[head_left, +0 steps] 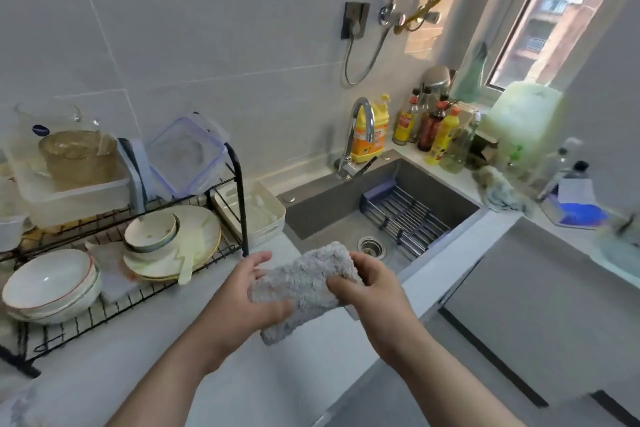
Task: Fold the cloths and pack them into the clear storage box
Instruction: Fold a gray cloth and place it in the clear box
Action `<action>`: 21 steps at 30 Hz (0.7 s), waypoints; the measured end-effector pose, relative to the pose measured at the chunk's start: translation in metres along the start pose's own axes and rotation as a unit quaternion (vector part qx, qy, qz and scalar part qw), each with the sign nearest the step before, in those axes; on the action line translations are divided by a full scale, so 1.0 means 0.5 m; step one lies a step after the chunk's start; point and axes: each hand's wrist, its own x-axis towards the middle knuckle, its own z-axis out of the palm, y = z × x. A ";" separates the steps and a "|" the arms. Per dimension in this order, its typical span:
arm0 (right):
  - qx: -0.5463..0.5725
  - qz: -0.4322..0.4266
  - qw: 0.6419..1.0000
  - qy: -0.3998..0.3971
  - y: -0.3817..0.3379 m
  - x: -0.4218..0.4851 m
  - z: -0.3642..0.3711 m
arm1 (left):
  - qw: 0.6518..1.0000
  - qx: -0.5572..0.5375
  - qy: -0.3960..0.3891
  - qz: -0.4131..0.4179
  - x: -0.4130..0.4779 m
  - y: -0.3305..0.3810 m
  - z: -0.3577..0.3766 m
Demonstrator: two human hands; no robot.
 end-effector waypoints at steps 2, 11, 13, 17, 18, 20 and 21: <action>0.026 -0.009 0.999 0.044 -0.003 -0.012 -0.066 | 0.999 0.021 -0.020 0.014 0.022 0.031 0.070; 0.144 -0.023 0.979 0.139 -0.016 -0.096 -0.486 | 0.993 -0.077 -0.038 0.087 0.130 0.146 0.496; 0.119 -0.037 0.981 0.145 -0.024 -0.128 -0.587 | 0.988 -0.102 -0.062 0.095 0.145 0.159 0.605; 0.117 -0.048 0.968 0.215 -0.033 -0.203 -0.763 | 0.971 -0.067 -0.204 0.103 0.153 0.184 0.812; 0.127 -0.051 0.961 0.241 -0.032 -0.218 -0.802 | 0.964 -0.048 -0.240 0.108 0.155 0.191 0.862; 0.141 -0.055 0.945 0.290 -0.028 -0.244 -0.876 | 0.954 -0.039 -0.275 0.117 0.166 0.203 0.958; 0.152 -0.060 0.937 0.308 -0.027 -0.253 -0.910 | 0.952 -0.041 -0.278 0.119 0.178 0.207 1.002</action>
